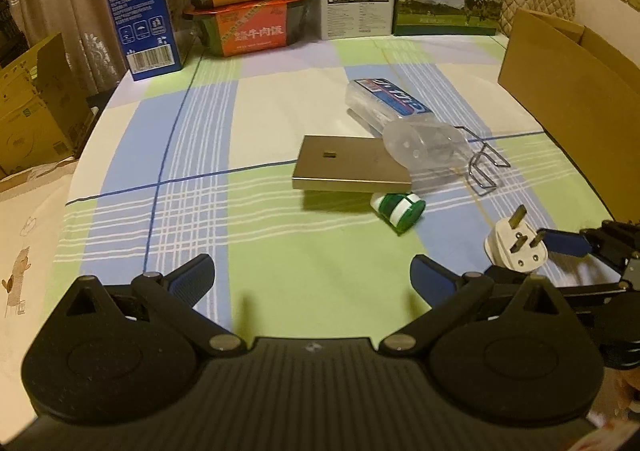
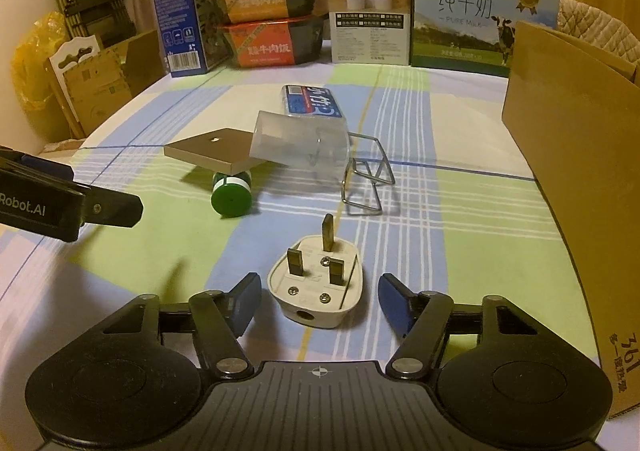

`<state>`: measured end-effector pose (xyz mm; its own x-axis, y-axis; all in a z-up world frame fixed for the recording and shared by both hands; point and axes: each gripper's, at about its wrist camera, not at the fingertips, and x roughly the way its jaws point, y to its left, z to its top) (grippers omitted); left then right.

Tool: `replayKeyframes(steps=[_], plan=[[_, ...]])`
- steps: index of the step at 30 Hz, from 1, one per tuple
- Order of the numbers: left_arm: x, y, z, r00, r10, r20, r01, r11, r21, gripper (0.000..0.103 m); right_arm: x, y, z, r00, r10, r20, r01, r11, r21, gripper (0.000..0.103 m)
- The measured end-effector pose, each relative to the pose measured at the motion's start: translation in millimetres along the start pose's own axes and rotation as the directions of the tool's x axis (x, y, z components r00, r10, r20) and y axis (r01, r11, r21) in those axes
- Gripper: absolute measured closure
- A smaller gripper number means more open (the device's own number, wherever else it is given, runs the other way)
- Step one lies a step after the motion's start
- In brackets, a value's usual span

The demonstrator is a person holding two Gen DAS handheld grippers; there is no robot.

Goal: Organize rigid objects
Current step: 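Close the right gripper on the white three-pin plug, then grasp the green-and-white spool with the left gripper while the right gripper holds the plug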

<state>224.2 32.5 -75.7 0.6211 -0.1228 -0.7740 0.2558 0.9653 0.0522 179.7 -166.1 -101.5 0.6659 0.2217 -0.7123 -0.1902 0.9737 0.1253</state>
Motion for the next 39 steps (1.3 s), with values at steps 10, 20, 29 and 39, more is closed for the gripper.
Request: replayKeyframes(steps=[10,20,29,39], plan=[[2,-4,0,1.000,-0.009,-0.004,0.009,1.000,0.007,0.001,1,2,1,1.000,-0.003,0.008,0.003,1.000,-0.022,0.056],[15,-7,4,0.998,-0.057,0.007,0.057,0.998,0.002,0.001,-10,-7,14,1.000,-0.020,0.006,0.020,1.000,0.004,0.057],[36,-28,10,0.992,-0.125,0.028,0.121,0.985,0.122,0.016,-35,-33,51,1.000,-0.007,0.015,0.008,0.999,-0.032,0.057],[61,-38,20,0.986,-0.160,0.054,0.149,0.975,0.167,0.028,-35,-56,55,1.000,-0.012,0.007,0.012,1.000,0.010,0.057]])
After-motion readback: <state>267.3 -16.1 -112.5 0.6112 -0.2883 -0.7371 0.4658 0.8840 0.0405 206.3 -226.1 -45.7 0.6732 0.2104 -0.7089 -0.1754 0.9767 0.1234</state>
